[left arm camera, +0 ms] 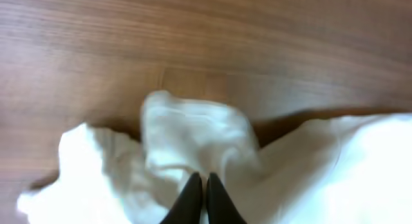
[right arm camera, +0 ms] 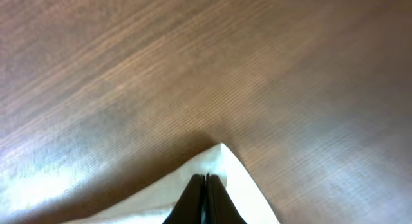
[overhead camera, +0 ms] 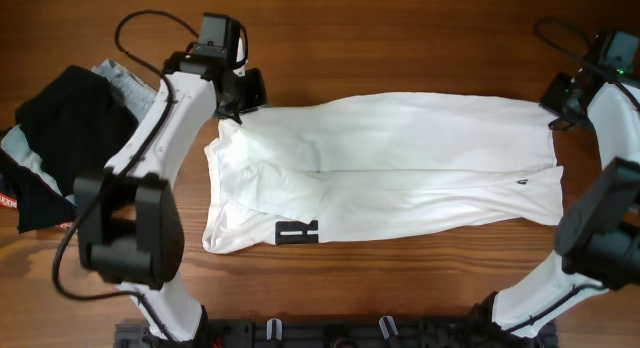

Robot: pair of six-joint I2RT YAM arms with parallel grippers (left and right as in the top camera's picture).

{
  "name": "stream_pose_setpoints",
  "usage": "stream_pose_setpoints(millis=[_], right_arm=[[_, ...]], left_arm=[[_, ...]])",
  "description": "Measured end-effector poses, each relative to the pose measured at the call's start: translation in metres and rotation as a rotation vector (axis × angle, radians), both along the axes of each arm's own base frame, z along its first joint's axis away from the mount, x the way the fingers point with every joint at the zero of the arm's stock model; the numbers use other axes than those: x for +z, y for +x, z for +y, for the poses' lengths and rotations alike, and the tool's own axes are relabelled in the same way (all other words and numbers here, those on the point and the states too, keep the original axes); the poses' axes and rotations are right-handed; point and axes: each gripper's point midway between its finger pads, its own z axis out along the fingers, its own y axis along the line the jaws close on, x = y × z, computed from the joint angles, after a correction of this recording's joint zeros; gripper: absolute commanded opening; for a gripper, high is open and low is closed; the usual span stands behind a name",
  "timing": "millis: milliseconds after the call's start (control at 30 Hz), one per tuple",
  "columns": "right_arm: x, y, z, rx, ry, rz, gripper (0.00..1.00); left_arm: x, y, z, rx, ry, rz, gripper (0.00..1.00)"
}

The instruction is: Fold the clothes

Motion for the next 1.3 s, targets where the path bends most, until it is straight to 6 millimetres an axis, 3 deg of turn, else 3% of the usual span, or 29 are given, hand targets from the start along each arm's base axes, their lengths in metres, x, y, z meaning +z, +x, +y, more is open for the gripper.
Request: stream_pose_setpoints(millis=[233,333,533,700,1000,1100,1133,1200,1300], right_arm=[[-0.010,-0.078,0.005,-0.101,-0.008,0.314,0.04],[-0.010,-0.094,0.007,-0.127,-0.007,0.378,0.04],[-0.009,-0.117,0.011,-0.160,0.012,0.463,0.04],[-0.010,-0.144,-0.026,-0.318,0.061,0.450,0.04],[-0.012,-0.144,-0.027,-0.332,0.082,0.434,0.05],[-0.017,-0.150,-0.024,-0.331,0.090,0.454,0.22],[-0.020,-0.152,-0.022,-0.336,0.097,0.461,0.32],[-0.021,-0.153,-0.019,-0.332,0.112,0.462,0.53],[-0.024,-0.147,-0.014,-0.298,0.155,0.439,0.65]], left_arm=[[0.008,-0.084,0.016,0.022,0.050,0.293,0.04],[0.007,-0.114,0.021,0.026,0.074,0.415,0.04],[0.009,-0.131,0.024,0.027,0.088,0.486,0.04],[0.008,-0.145,0.027,0.027,0.099,0.543,0.04],[-0.022,-0.177,0.033,0.030,0.119,0.647,0.04],[-0.026,-0.185,0.034,0.033,0.125,0.675,0.23],[-0.028,-0.188,0.035,0.037,0.127,0.685,0.37],[-0.028,-0.192,0.036,0.041,0.131,0.702,0.42],[-0.027,-0.194,0.036,0.042,0.132,0.711,0.42]])
